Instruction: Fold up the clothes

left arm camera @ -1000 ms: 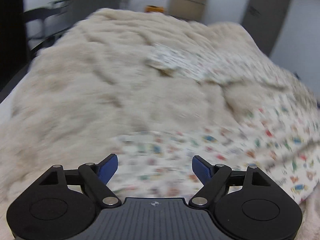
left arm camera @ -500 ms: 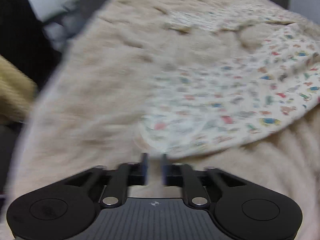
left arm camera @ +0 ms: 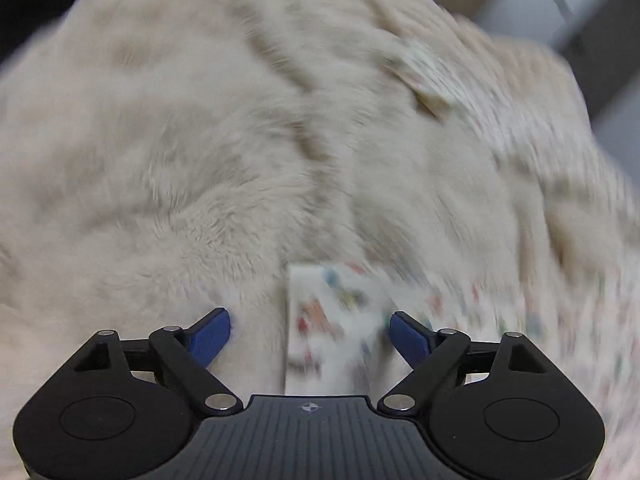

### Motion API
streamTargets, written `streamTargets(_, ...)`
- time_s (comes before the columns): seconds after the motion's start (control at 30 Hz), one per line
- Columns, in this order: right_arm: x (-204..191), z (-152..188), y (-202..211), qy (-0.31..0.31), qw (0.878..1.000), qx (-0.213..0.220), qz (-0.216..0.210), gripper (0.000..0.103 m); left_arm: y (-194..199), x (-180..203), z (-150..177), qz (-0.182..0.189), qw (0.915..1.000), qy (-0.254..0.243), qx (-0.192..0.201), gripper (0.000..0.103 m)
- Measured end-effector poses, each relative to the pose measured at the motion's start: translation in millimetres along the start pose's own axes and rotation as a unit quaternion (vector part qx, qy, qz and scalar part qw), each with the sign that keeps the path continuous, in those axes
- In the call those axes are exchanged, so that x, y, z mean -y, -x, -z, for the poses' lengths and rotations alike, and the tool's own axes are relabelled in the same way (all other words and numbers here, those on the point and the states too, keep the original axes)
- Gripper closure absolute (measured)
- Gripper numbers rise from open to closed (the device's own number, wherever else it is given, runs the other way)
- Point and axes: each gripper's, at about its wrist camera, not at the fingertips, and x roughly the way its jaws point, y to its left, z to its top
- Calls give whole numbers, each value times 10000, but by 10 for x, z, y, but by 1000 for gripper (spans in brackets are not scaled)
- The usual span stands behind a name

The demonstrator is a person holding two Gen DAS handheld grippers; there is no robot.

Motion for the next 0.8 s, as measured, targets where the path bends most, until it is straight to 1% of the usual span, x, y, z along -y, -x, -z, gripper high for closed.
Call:
streamTargets(0.03,16,1,6,-41,10000,7,15,31,-63,-143,19,319,9987,382,124,75)
streamTargets(0.07,29,-3,10,-76,10000,20,31,31,-52,-149,34,392,9983,409,156,95)
streamTargets(0.13,34,-12,10,-95,9999,36,50,31,15,-185,70,734,9957,439,360,95)
streamTargets(0.17,37,-19,9,-111,9999,44,52,31,62,-155,79,710,9958,309,497,96)
streamTargets(0.2,41,-31,3,-140,9999,51,35,31,176,-98,87,591,9953,126,760,96)
streamTargets(0.27,57,-45,-20,-255,9996,85,-59,31,387,12,42,331,9917,-41,1242,96)
streamTargets(0.3,68,-50,-35,-326,9993,108,-121,31,456,79,6,193,9893,-137,1439,96)
streamTargets(0.37,86,-54,-75,-420,9990,116,-141,31,506,266,-121,-204,9839,-437,1719,96)
streamTargets(0.43,99,-53,-113,-473,9988,105,-106,31,423,521,-292,-842,9795,-757,1666,96)
streamTargets(0.5,105,-36,-118,-441,9990,83,-54,31,156,738,-321,-1391,9748,-1218,1249,96)
streamTargets(0.53,109,-28,-121,-428,9991,73,-29,31,23,847,-336,-1663,9699,-1445,1037,94)
streamTargets(0.57,115,-19,-121,-424,9991,63,-9,31,-110,956,-351,-1931,9634,-1670,823,87)
streamTargets(0.6,126,-8,-122,-413,9991,40,29,31,-228,1047,-354,-2155,9564,-1857,653,87)
streamTargets(0.63,138,4,-123,-402,9992,16,68,31,-276,1067,-320,-2226,9539,-1914,633,85)
streamTargets(0.67,149,15,-122,-394,9992,-4,99,31,-244,1041,-306,-2194,9552,-1873,660,78)
streamTargets(0.7,158,23,-116,-390,9992,-19,114,31,-205,1024,-297,-2077,9604,-1699,749,71)
streamTargets(0.73,173,30,-108,-391,9992,-26,123,31,-163,1007,-293,-1971,9647,-1538,824,61)
streamTargets(0.8,205,31,-94,-430,9990,2,113,31,-18,1014,-336,-1735,9709,-1310,1000,61)
